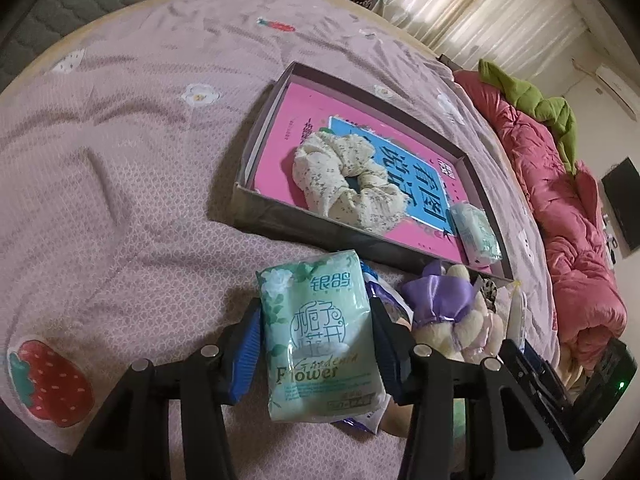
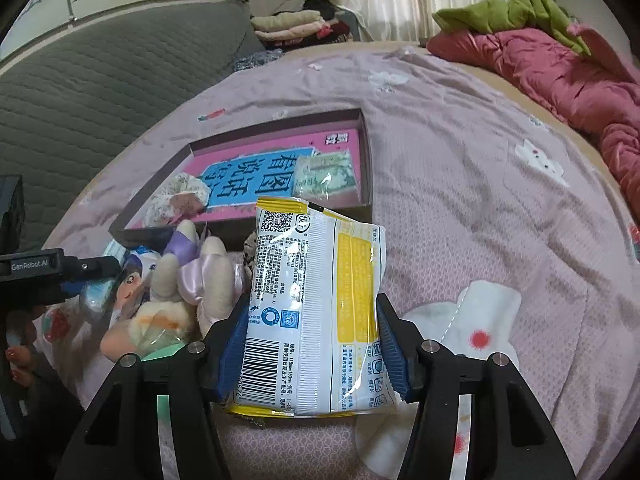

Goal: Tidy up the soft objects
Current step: 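Carry both packs over the pink tray and lower them beside the scrunchie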

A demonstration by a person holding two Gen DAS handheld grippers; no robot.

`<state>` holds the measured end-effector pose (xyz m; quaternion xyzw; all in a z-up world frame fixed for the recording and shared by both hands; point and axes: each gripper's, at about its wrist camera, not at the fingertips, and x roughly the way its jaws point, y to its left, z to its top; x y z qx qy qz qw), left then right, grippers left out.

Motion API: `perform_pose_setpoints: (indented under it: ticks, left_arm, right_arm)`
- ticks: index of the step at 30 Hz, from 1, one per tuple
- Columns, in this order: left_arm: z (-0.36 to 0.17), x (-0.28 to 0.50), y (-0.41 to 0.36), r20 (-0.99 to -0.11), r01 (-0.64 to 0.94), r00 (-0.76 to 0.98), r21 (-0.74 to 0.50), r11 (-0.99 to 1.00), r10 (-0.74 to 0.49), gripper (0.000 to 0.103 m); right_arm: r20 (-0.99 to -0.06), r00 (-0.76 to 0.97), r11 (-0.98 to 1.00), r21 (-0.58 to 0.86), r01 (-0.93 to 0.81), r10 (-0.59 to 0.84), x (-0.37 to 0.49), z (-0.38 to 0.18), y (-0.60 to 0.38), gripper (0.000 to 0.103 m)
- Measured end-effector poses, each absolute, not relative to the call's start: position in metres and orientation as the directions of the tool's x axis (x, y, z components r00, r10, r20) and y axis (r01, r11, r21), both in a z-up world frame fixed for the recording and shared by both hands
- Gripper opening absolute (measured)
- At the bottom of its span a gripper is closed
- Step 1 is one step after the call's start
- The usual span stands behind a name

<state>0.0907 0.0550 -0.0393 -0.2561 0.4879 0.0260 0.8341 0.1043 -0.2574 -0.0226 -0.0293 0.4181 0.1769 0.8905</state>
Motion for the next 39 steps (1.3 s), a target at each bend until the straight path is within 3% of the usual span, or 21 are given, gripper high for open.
perform_pose_setpoints:
  ticks: [14,24,39]
  left_arm:
    - [-0.009,0.069,0.043,-0.788,-0.204,0.6,-0.314,0.927,-0.135,0.051]
    - [0.011,0.069,0.046,-0.757,-0.198,0.641,-0.324,0.925,-0.128,0.051]
    - [0.032,0.096,0.037,-0.729,-0.175,0.676,-0.304,0.936,-0.111,0.051]
  right_arm:
    - [-0.716,0.636,0.933,0.062,-0.355,0.289,0.097,-0.01,-0.251,0.06]
    - [-0.652,0.693,0.919,0.014,-0.395,0.308,0.096,0.02,-0.22,0.06]
    - [-0.596,0.727,0.929,0.092,-0.359,0.34,0.14,0.063,-0.183,0.06]
